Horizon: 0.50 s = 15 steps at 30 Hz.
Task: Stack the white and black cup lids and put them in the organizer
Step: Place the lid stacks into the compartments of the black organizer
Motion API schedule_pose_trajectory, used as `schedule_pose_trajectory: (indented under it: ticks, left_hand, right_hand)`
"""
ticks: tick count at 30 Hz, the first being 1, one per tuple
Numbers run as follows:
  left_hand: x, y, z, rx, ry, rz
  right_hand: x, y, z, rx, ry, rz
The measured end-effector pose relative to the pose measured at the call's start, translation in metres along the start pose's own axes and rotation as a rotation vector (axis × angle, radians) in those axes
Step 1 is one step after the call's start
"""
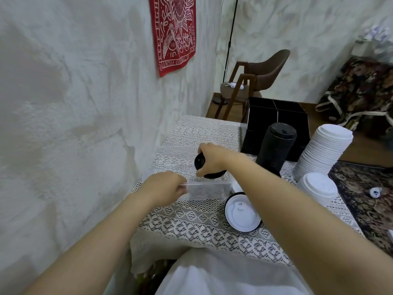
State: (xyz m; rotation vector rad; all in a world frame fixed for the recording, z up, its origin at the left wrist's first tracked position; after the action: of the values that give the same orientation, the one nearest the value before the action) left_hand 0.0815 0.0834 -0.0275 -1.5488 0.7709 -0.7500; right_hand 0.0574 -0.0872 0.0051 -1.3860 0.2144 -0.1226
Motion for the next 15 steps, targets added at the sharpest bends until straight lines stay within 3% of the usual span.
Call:
schedule_pose_trajectory:
  ticks: [8, 15]
  left_hand:
    - [0.003, -0.004, -0.005, 0.02, -0.013, -0.128]
    - [-0.002, 0.004, -0.015, 0.007, -0.025, -0.256]
  right_hand:
    - [-0.044, -0.042, -0.036, -0.027, 0.013, -0.129]
    - [-0.087, -0.015, -0.086, -0.059, 0.161, -0.059]
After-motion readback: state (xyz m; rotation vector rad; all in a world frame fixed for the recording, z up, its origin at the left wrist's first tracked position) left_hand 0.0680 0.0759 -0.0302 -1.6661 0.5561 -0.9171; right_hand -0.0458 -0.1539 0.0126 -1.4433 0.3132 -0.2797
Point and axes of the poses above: each hand's wrist, its own x-axis towards the middle knuckle, its own y-axis out of the palm, z = x × y, the point moved 2 cm from there along x, towards the middle knuckle, and after that the axes turned 7 degrees about -z, right-handed, at the moved point
